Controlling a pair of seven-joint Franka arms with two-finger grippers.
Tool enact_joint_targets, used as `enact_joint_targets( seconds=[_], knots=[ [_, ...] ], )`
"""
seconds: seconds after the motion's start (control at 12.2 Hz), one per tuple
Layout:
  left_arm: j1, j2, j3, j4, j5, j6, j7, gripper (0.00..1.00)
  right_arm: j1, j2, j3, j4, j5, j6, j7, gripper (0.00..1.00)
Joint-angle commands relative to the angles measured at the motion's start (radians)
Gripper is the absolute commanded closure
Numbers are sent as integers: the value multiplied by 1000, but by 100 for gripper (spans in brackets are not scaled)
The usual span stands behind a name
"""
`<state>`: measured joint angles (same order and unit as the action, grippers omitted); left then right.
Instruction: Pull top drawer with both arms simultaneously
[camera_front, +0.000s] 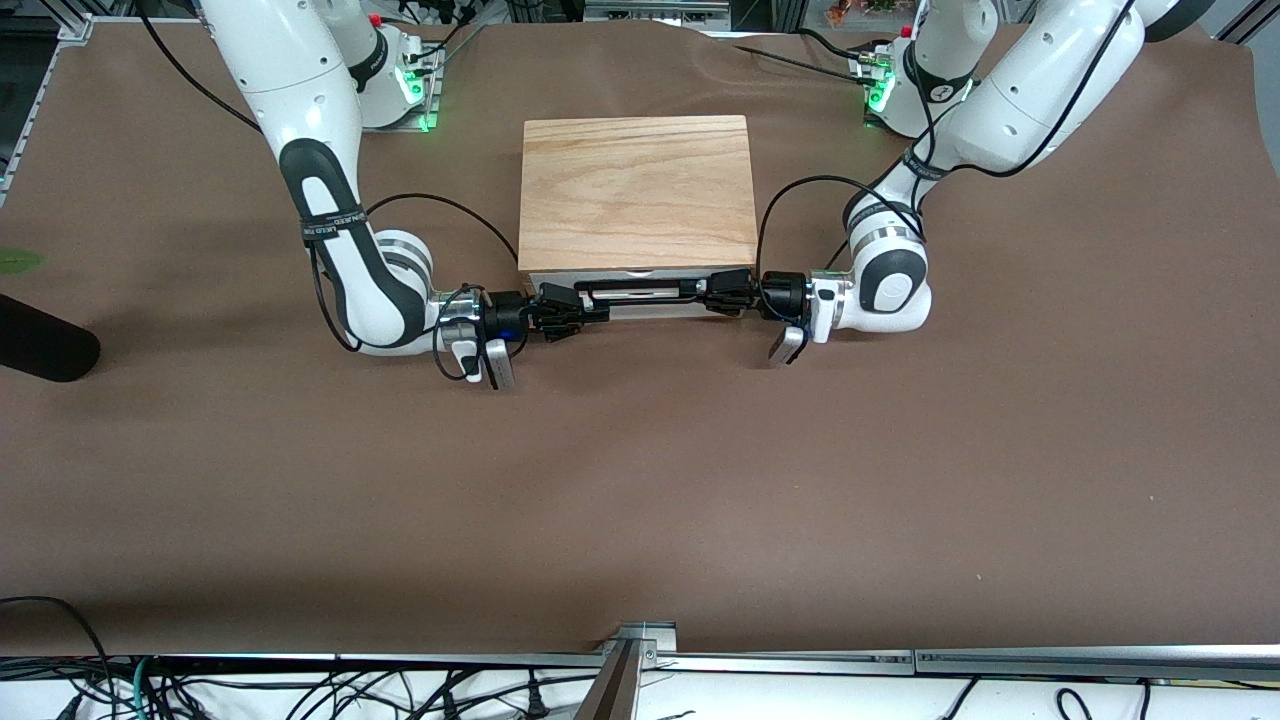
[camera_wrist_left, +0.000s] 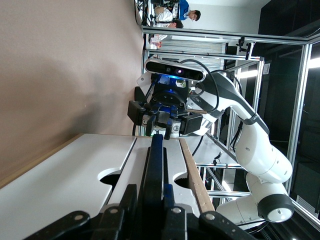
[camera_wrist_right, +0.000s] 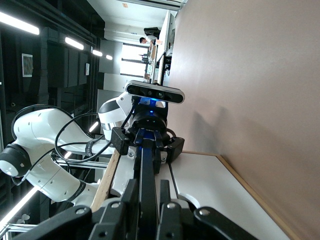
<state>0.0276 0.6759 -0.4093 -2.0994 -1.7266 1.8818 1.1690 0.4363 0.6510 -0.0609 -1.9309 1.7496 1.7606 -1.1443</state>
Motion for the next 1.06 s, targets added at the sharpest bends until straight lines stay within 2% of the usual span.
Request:
enact_joint_targets(
  seconds=[0.0, 0.57, 0.65, 0.82, 0.98],
  knots=[
    [-5, -10, -11, -44, 19, -38, 17, 100, 2, -36, 6, -48, 13, -1, -2, 75],
    [-5, -10, -11, -44, 19, -38, 17, 100, 2, -50, 23, -91, 13, -4, -15, 76],
    [-5, -10, -9, -44, 19, -38, 17, 100, 2, -50, 23, -95, 13, -4, -15, 81],
    [-5, -10, -9, -44, 19, -38, 17, 100, 2, -54, 23, -100, 13, -4, -15, 100],
    [-5, -10, -9, -44, 19, -38, 18, 100, 2, -54, 21, -94, 13, -6, -9, 100]
  ],
)
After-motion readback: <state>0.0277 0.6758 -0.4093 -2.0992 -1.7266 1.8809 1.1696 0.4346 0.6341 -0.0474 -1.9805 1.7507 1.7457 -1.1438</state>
